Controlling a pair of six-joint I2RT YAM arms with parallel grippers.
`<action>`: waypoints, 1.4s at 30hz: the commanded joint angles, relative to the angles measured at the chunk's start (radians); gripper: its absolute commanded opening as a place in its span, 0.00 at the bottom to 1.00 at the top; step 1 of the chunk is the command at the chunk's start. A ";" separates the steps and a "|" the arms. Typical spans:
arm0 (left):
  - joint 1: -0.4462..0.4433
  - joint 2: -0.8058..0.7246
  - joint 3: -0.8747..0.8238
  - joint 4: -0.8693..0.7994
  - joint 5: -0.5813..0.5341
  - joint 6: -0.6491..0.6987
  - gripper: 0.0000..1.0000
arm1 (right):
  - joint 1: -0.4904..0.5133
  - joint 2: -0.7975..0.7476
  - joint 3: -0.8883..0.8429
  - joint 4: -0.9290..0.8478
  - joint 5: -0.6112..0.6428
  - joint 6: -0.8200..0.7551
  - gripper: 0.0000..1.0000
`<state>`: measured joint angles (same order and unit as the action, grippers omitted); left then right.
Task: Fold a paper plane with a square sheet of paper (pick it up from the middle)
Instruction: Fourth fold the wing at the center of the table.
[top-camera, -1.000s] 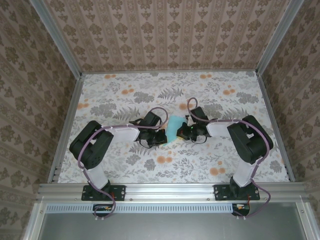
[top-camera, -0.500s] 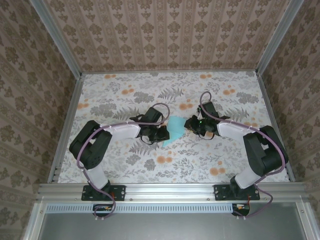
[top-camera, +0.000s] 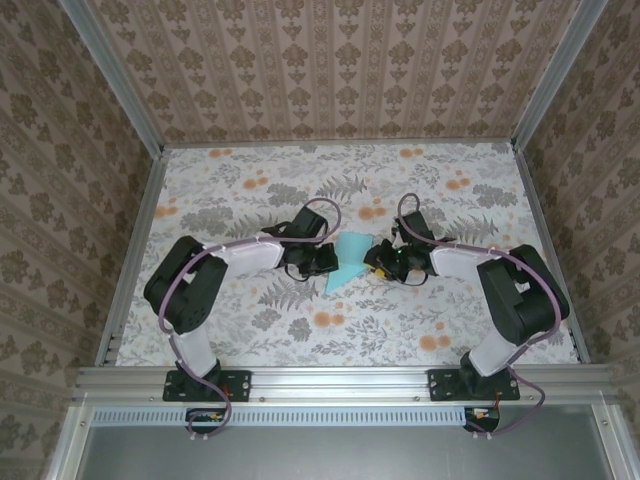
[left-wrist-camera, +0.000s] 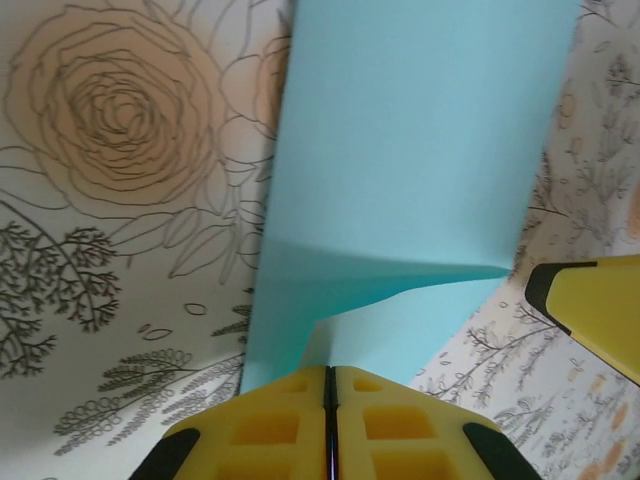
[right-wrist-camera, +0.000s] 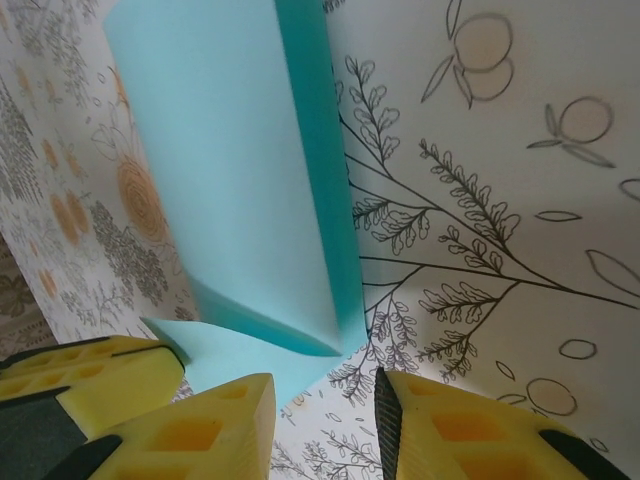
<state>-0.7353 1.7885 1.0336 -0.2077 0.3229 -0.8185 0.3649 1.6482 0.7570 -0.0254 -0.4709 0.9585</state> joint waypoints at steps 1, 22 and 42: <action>0.013 0.001 0.001 -0.027 -0.025 0.012 0.09 | 0.009 0.033 0.021 0.023 -0.050 0.011 0.34; 0.034 0.008 -0.018 -0.022 -0.010 0.011 0.09 | 0.019 0.115 0.007 0.271 -0.226 0.026 0.30; 0.076 -0.108 -0.058 -0.024 -0.012 0.047 0.33 | 0.038 0.113 0.081 0.087 -0.158 -0.045 0.01</action>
<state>-0.6708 1.7569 0.9955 -0.2134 0.3180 -0.8078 0.3977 1.8160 0.8127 0.1406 -0.6811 0.9218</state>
